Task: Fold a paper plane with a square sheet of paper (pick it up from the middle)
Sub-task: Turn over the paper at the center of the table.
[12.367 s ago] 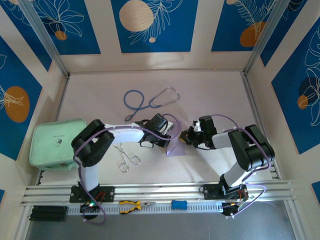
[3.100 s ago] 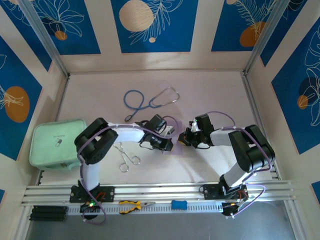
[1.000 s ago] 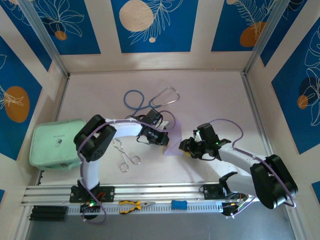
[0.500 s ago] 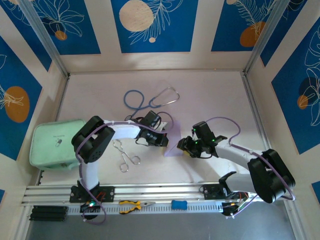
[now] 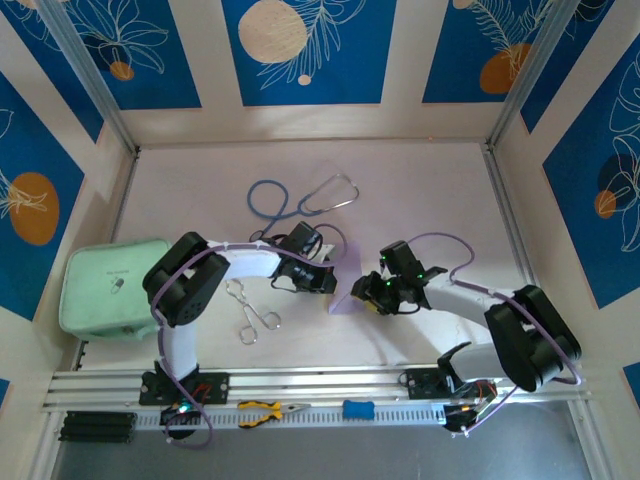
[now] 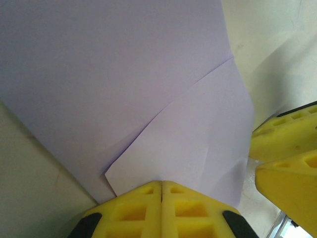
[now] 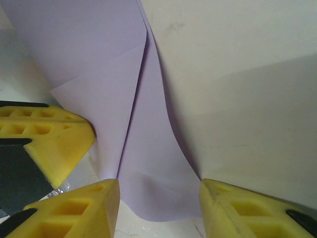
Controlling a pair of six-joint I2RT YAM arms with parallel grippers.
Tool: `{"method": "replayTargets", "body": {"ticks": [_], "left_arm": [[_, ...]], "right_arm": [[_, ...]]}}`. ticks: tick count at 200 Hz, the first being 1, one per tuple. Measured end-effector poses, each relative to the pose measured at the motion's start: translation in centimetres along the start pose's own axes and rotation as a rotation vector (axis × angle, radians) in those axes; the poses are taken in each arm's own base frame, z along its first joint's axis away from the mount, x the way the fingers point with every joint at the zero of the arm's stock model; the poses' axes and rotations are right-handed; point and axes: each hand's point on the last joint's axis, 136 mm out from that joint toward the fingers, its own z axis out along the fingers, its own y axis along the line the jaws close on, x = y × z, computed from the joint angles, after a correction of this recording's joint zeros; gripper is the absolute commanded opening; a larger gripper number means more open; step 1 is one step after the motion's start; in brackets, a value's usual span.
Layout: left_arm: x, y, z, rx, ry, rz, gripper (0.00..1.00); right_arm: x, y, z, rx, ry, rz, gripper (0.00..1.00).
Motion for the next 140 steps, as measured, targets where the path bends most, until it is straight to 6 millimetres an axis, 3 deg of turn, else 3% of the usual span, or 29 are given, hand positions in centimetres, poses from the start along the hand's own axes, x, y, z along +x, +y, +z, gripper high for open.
{"method": "replayTargets", "body": {"ticks": [56, 104, 140], "left_arm": [[0.0, 0.0, 0.0, 0.000, 0.000, 0.001, 0.00], [0.0, 0.0, 0.0, 0.000, 0.000, 0.001, 0.00], [0.0, 0.0, 0.0, 0.000, 0.000, 0.001, 0.00]], "right_arm": [[-0.3, 0.9, 0.4, -0.016, 0.016, -0.007, 0.51], [-1.9, 3.3, 0.6, -0.088, 0.001, -0.040, 0.51], [-2.9, 3.5, 0.7, -0.105, -0.009, -0.032, 0.51]]}}
